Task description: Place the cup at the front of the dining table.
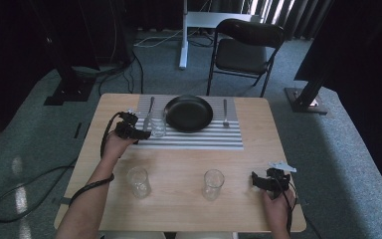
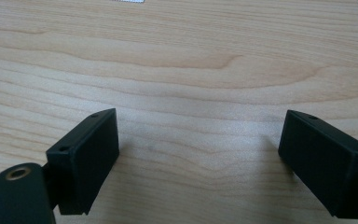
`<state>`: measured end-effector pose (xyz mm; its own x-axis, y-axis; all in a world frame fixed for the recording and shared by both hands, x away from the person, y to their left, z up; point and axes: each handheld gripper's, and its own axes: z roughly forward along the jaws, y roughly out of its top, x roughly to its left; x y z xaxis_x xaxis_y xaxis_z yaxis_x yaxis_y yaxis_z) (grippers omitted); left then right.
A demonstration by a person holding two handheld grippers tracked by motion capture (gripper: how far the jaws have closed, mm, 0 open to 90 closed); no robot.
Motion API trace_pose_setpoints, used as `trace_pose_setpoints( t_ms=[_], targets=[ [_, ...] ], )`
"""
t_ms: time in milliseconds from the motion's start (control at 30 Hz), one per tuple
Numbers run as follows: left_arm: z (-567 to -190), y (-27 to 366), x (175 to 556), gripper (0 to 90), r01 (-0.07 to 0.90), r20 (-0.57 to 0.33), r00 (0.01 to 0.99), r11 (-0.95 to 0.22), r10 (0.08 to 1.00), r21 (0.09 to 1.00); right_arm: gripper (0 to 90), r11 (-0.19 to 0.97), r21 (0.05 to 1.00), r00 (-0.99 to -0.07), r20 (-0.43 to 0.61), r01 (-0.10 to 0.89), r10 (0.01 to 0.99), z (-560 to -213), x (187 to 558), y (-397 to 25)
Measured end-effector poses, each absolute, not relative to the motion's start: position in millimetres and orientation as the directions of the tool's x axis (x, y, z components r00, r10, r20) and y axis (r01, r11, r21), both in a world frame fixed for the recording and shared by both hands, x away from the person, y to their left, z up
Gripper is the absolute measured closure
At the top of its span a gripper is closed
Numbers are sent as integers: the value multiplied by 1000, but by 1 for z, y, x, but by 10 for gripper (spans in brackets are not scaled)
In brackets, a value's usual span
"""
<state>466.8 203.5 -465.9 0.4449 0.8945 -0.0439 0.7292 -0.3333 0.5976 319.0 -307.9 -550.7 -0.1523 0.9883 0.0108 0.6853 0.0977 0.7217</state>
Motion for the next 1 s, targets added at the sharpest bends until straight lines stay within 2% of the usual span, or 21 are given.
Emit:
trace_pose_setpoints(
  t_ms=[733, 1000],
  targets=[
    [-468, 255, 420, 213, 715, -80, 414, -270, 907, 645, 116, 97, 722, -152, 12, 686, 988, -551, 319, -308],
    [-468, 268, 401, 214, 707, -37, 415, -297, 909, 642, 116, 97, 722, -151, 11, 686, 988, -551, 319, -308]
  ],
)
